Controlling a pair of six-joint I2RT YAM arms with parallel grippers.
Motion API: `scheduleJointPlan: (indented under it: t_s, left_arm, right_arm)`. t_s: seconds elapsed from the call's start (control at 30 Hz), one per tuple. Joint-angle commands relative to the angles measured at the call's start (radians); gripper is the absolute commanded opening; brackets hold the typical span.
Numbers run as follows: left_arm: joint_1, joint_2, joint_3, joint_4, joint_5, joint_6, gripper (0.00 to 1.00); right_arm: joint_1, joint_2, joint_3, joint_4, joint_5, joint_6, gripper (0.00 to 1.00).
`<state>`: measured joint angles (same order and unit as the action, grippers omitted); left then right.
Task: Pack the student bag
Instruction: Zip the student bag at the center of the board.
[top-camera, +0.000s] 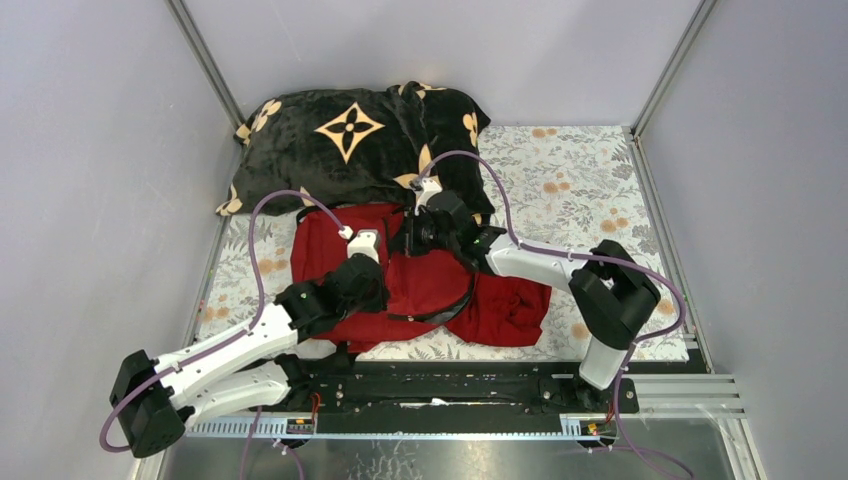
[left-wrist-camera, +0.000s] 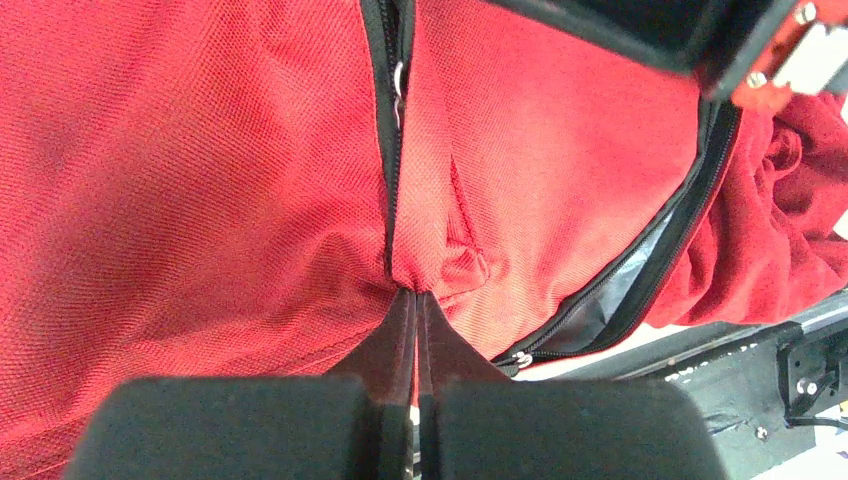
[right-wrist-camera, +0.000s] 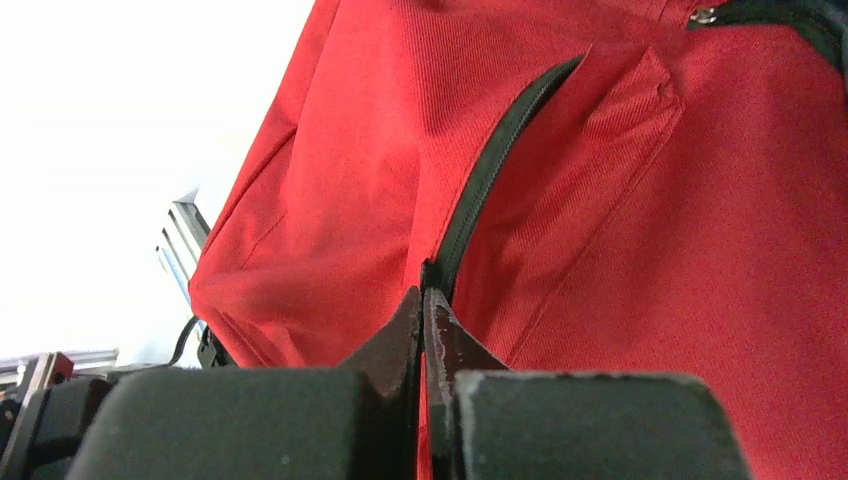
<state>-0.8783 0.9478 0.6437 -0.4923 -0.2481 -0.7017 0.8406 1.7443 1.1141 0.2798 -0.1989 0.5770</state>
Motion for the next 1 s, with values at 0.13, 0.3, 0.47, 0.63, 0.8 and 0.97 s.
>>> scheduleJointPlan:
  t_s: [0.13,0.3,0.47,0.63,0.8,0.97]
  left_arm:
    - [-0.008,-0.016,-0.022,-0.030,0.157,-0.014,0.00]
    - [-0.008,-0.028,-0.029,-0.030,0.180,-0.021,0.00]
    - [-0.009,-0.051,-0.035,-0.062,0.196,-0.058,0.00]
    - [-0.014,-0.092,-0.056,-0.076,0.214,-0.091,0.00]
    - [-0.015,-0.079,-0.059,-0.079,0.210,-0.097,0.00]
    - [-0.020,-0.092,-0.069,-0.077,0.213,-0.107,0.00]
  right_arm:
    - [-0.040,0.050,0.142,0.068,0.134,-0.042,0.00]
    - [-0.053,0.089,0.204,0.064,0.171,-0.065,0.00]
    - [-0.062,0.149,0.298,0.022,0.192,-0.093,0.00]
    - [-0.073,0.220,0.380,0.018,0.220,-0.091,0.00]
    - [-0.074,0.298,0.462,0.002,0.276,-0.078,0.00]
    - [-0.076,0.366,0.527,-0.008,0.320,-0.079,0.00]
